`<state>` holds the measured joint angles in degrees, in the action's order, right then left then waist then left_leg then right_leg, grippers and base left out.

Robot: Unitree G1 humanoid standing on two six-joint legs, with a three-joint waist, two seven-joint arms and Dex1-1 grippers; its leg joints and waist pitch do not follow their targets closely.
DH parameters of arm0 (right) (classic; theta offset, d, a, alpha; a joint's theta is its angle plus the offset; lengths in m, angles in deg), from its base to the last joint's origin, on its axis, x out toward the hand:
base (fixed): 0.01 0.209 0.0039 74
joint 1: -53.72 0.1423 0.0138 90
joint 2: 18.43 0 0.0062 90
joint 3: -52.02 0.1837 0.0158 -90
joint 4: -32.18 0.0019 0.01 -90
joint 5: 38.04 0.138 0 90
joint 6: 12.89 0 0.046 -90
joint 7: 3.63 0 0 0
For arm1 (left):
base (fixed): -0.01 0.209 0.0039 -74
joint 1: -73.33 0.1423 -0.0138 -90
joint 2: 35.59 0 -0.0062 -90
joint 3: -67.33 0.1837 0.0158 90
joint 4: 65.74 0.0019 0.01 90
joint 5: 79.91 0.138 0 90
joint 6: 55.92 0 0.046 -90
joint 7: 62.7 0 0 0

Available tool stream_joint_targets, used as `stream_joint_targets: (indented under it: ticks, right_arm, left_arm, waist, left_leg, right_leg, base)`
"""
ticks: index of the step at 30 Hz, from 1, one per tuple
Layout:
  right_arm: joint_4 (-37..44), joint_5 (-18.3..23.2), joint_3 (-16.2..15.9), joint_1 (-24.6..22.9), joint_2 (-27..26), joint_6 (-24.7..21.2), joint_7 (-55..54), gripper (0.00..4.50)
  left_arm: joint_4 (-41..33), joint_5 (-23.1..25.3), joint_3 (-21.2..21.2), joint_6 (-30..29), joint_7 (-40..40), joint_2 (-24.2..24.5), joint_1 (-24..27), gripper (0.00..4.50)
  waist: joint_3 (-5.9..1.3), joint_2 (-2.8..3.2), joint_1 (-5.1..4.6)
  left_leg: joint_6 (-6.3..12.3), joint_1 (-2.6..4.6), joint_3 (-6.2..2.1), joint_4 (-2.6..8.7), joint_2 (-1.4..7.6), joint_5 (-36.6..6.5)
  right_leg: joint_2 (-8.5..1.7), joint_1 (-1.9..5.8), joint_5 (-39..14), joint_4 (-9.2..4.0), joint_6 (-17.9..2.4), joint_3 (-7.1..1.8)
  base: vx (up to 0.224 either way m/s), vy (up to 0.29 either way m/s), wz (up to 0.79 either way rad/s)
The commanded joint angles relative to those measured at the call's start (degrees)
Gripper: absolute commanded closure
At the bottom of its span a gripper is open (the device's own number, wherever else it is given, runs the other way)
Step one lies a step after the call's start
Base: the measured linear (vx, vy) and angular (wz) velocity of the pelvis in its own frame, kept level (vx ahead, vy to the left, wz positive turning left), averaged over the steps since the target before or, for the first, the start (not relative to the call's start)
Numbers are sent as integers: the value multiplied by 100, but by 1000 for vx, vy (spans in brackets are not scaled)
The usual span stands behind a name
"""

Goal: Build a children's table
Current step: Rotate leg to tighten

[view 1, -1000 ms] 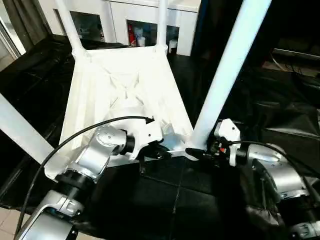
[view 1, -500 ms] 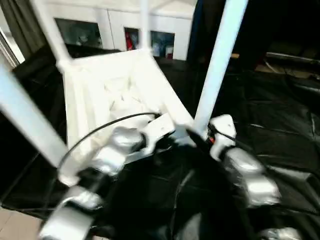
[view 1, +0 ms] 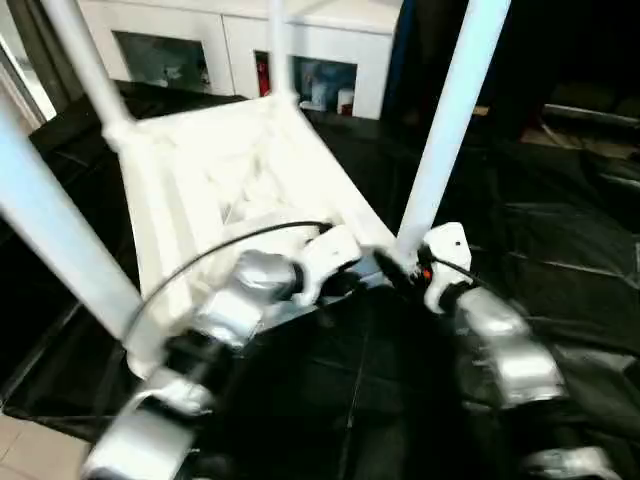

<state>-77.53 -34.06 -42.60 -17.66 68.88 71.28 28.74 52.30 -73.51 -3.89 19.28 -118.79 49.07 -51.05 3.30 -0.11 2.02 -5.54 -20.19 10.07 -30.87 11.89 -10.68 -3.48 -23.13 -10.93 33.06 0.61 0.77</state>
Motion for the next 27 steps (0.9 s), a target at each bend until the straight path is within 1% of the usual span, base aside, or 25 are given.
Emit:
stream_joint_targets:
  ticks: [1,2,3,4,5,7,8,10,11,13,14,15,16,18,19,20,21,22,23,24,26,27]
  right_arm:
    - [277,230,-279,-87,238,-10,896,91]
    - [459,412,-307,-130,497,-76,1415,91]
    - [459,412,-307,-130,497,-76,1415,91]
    - [564,522,-323,-154,668,-102,1767,91]
    - [676,603,-379,-194,842,-76,2113,91]
    - [868,664,-552,-277,1218,-39,2730,91]
    - [925,705,-581,-284,1327,-39,2917,91]
    - [939,754,-587,-260,1406,-42,3069,91]
    - [936,762,-586,-247,1418,-44,3093,91]
    - [867,800,-547,-163,1399,-80,3107,91]
    - [854,815,-537,-149,1390,-105,3112,91]
    - [854,815,-537,-149,1390,-105,3112,91]
    - [812,842,-539,-118,1393,-140,3149,115]
    - [781,839,-563,-112,1404,-150,3174,115]
    - [761,835,-580,-109,1413,-153,3188,124]
    - [761,835,-580,-109,1413,-153,3188,129]
    - [743,828,-593,-113,1416,-170,3196,153]
    - [740,828,-603,-122,1416,-190,3201,153]
    - [742,834,-596,-138,1402,-213,3198,162]
    - [742,834,-596,-138,1402,-213,3198,166]
    - [756,855,-587,-167,1384,-242,3195,190]
    - [785,889,-572,-221,1351,-284,3192,197]
  left_arm:
    - [145,-157,356,170,-788,198,331,450]
    - [-1,-259,335,164,-1070,361,399,450]
    - [-1,-259,335,164,-1070,361,399,450]
    - [-93,-323,318,160,-1250,464,441,450]
    - [-160,-360,309,182,-1376,553,475,450]
    - [-297,-414,304,155,-1552,752,550,450]
    - [-387,-474,292,103,-1650,829,599,450]
    - [-483,-555,280,55,-1760,902,653,450]
    - [-510,-578,277,45,-1789,918,669,450]
    - [-574,-636,255,46,-1843,950,715,450]
    - [-582,-643,250,44,-1845,950,721,450]
    - [-582,-643,250,44,-1845,950,721,450]
    - [-600,-650,241,49,-1859,957,737,450]
    - [-604,-646,230,59,-1856,954,744,450]
    - [-607,-643,222,67,-1854,953,748,450]
    - [-607,-643,222,67,-1854,953,748,450]
    - [-615,-647,221,59,-1850,955,749,450]
    - [-622,-651,220,51,-1845,957,748,450]
    - [-623,-654,224,41,-1831,956,741,450]
    - [-623,-654,224,41,-1831,956,741,450]
    - [-618,-654,228,37,-1815,950,734,450]
    - [-606,-643,230,27,-1779,936,722,450]
  waist:
    - [-161,-96,-2]
    - [-167,-103,4]
    - [-167,-94,10]
    - [-168,-82,4]
    - [-169,-78,-2]
    - [-175,-86,8]
    - [-170,-96,4]
    - [-167,-86,3]
    - [-158,-91,-8]
    - [-156,-101,-15]
    - [-159,-116,-17]
    - [-162,-108,-15]
    - [-166,-111,-15]
    - [-171,-117,-15]
    - [-174,-118,-14]
    - [-176,-120,-14]
    - [-176,-122,-12]
    - [-167,-101,-8]
    - [-171,-111,-9]
    - [-177,-112,-6]
    - [-179,-113,-4]
    - [-178,-91,-4]
  left_leg:
    - [482,-64,43,282,71,-1040]
    - [537,-70,44,273,70,-936]
    - [564,-65,39,276,77,-911]
    - [635,-57,45,266,92,-859]
    - [650,-53,48,264,93,-832]
    - [703,-39,52,249,104,-766]
    - [742,-53,56,247,101,-733]
    - [730,-50,54,248,102,-784]
    - [704,-45,56,253,107,-845]
    - [658,-41,56,255,106,-857]
    - [654,-41,55,250,104,-814]
    - [654,-33,56,249,107,-778]
    - [678,-26,64,234,101,-670]
    - [702,-30,64,226,95,-597]
    - [730,-33,65,219,92,-542]
    - [741,-33,67,215,89,-525]
    - [759,-28,71,209,89,-508]
    - [764,-26,67,213,90,-514]
    - [756,-23,70,209,90,-533]
    - [755,-20,69,206,89,-515]
    - [762,-21,69,202,89,-492]
    - [771,-17,70,199,87,-483]
  right_leg:
    - [-282,224,-859,-391,-1086,-164]
    - [-279,249,-686,-367,-1143,-160]
    - [-278,258,-626,-358,-1168,-154]
    - [-280,252,-482,-338,-1267,-150]
    - [-275,249,-440,-333,-1296,-148]
    - [-269,261,-282,-308,-1370,-147]
    - [-271,269,-200,-298,-1415,-144]
    - [-293,266,-317,-301,-1439,-142]
    - [-295,257,-452,-315,-1450,-143]
    - [-293,255,-551,-318,-1454,-146]
    - [-291,260,-536,-307,-1454,-148]
    - [-293,258,-501,-304,-1463,-149]
    - [-280,262,-308,-284,-1504,-151]
    - [-278,272,-187,-269,-1523,-150]
    - [-281,278,-93,-258,-1544,-148]
    - [-281,280,-67,-255,-1554,-147]
    - [-278,282,-34,-251,-1568,-149]
    - [-279,278,-54,-252,-1574,-146]
    - [-280,283,-79,-254,-1572,-148]
    - [-279,287,-59,-249,-1578,-149]
    - [-276,289,-5,-240,-1591,-148]
    - [-272,287,49,-241,-1610,-148]
  base:
    - [0,0,0]
    - [0,0,0]
    - [0,0,0]
    - [0,0,0]
    - [0,0,0]
    - [0,0,0]
    - [0,0,0]
    - [0,0,0]
    - [0,0,0]
    - [0,0,0]
    - [0,0,0]
    - [0,0,0]
    - [0,0,0]
    - [0,0,0]
    - [0,0,0]
    - [0,0,0]
    - [0,0,0]
    - [0,0,0]
    - [0,0,0]
    - [0,0,0]
    - [0,0,0]
    - [0,0,0]
